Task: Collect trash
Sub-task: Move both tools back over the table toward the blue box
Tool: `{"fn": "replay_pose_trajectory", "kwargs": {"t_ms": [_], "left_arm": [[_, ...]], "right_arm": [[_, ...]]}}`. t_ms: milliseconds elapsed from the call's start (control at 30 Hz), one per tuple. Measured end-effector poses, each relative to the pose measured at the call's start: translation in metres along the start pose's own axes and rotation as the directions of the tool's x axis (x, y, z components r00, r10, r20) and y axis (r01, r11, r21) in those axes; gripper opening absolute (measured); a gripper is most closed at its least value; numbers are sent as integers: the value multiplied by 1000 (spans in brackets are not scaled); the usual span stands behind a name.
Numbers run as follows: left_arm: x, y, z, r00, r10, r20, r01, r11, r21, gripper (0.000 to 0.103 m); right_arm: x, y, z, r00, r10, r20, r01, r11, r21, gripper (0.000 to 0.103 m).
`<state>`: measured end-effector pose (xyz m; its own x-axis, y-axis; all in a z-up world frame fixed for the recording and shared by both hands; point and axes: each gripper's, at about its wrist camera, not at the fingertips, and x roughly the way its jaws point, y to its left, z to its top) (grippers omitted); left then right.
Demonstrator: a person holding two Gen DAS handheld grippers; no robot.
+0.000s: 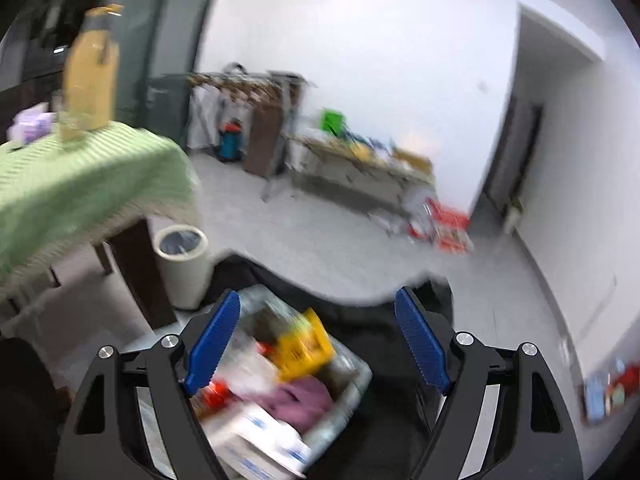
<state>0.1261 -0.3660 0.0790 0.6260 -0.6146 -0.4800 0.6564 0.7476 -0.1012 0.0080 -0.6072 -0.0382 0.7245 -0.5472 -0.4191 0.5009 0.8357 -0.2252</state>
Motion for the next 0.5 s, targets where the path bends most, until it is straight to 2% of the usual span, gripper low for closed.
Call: {"fn": "replay_pose_trajectory", "kwargs": {"t_ms": [100, 167, 333, 467, 500], "left_arm": [[-31, 20, 4, 997, 48, 58, -48, 999, -1, 95], [-54, 36, 4, 992, 78, 96, -78, 997, -9, 95], [-109, 93, -6, 973, 182, 144, -175, 983, -57, 95], [-146, 148, -22, 954, 268, 136, -255, 961, -106, 95], [-156, 169, -29, 943, 308, 128, -295, 949, -114, 95]], "right_arm": [[-25, 23, 36, 992, 67, 102, -67, 998, -6, 82], [-43, 39, 62, 976, 146, 161, -151, 988, 19, 83], [-79, 82, 100, 935, 264, 235, -277, 961, 23, 84], [-94, 118, 119, 904, 348, 247, -366, 930, 29, 86], [-97, 126, 121, 899, 364, 245, -382, 924, 28, 86]]}}
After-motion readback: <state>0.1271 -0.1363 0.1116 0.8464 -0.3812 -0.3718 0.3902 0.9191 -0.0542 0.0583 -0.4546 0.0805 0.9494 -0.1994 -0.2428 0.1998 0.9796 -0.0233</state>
